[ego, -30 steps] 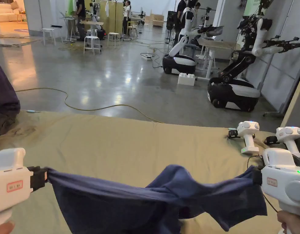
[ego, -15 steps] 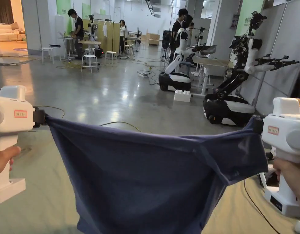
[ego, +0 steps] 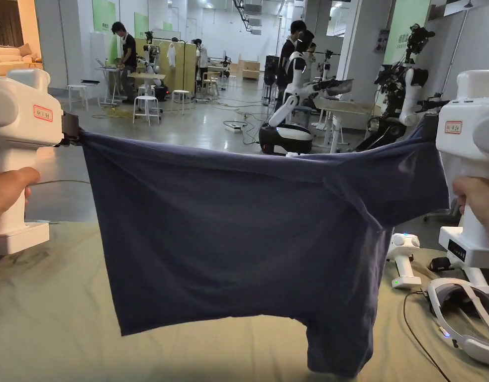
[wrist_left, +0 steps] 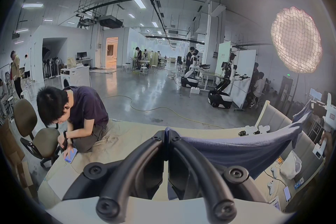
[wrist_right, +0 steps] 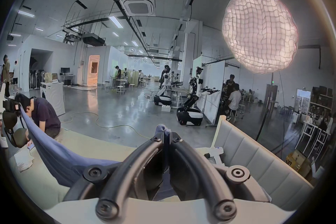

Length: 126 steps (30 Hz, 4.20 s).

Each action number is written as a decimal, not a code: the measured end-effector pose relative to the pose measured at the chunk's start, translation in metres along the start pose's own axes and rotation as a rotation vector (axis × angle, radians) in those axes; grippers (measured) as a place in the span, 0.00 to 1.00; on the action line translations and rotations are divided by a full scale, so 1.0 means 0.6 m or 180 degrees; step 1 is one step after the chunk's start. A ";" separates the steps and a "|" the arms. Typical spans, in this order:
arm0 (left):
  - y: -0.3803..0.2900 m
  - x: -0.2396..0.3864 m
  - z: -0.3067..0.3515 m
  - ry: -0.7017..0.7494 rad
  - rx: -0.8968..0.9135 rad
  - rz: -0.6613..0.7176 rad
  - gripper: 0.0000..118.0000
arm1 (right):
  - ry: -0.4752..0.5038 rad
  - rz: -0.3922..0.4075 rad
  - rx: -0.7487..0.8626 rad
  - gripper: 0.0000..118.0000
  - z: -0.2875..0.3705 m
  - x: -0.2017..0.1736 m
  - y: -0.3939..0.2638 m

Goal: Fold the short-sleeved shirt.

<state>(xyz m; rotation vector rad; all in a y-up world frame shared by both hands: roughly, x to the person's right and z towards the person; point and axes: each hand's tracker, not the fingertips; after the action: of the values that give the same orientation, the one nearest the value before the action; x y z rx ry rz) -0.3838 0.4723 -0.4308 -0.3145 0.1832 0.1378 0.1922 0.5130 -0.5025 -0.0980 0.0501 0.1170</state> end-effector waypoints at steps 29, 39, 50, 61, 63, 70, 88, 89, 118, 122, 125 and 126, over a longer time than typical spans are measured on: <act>-0.526 -0.024 0.258 -0.0173 -0.0584 0.0423 0.04 | 0.0059 0.0012 -0.0859 0.04 0.316 -0.036 -0.449; -0.740 -0.063 0.246 0.0119 -0.1578 0.0217 0.04 | -0.0071 0.0165 -0.1765 0.04 0.369 -0.057 -0.654; -0.798 -0.032 0.208 0.0046 -0.1794 0.0207 0.44 | -0.0213 0.0014 -0.2087 0.47 0.384 -0.064 -0.711; -0.647 0.113 0.218 -0.0202 -0.0271 -0.0192 0.45 | 0.0061 -0.0241 -0.0621 0.57 0.357 -0.153 -0.597; -0.627 0.137 0.220 -0.0150 -0.0031 -0.0217 0.43 | 0.0065 -0.0287 -0.0365 0.55 0.354 -0.174 -0.581; -0.590 0.174 0.218 -0.0084 0.0338 -0.0120 0.04 | -0.0053 -0.0256 0.0078 0.05 0.338 -0.226 -0.550; -0.655 0.047 -0.081 -0.0001 -0.1079 0.0024 0.00 | 0.0205 -0.0047 -0.0579 0.00 0.230 -0.214 -0.626; -0.639 0.051 -0.098 -0.0008 -0.1129 0.0061 0.00 | 0.0215 -0.0064 -0.0615 0.00 0.220 -0.212 -0.631; -0.626 0.104 -0.445 -0.0018 -0.2458 -0.0580 0.06 | -0.0056 -0.0008 -0.1469 0.00 0.079 -0.142 -0.720; -0.603 0.092 -0.417 -0.0106 -0.2329 -0.0343 0.05 | -0.0072 -0.0004 -0.1841 0.33 -0.018 -0.108 -0.715; -0.588 0.083 -0.399 -0.0154 -0.2147 -0.0358 0.05 | 0.0043 -0.0234 -0.2194 0.55 -0.112 -0.071 -0.714; -0.582 0.081 -0.389 -0.0169 -0.2097 -0.0343 0.05 | 0.0043 -0.0263 -0.2282 0.55 -0.134 -0.064 -0.702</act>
<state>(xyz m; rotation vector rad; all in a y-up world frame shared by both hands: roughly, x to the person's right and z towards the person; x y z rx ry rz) -0.3163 0.0742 -0.5561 -0.9741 0.0624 0.0965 0.2008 0.0844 -0.5403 -0.8161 0.0154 0.0469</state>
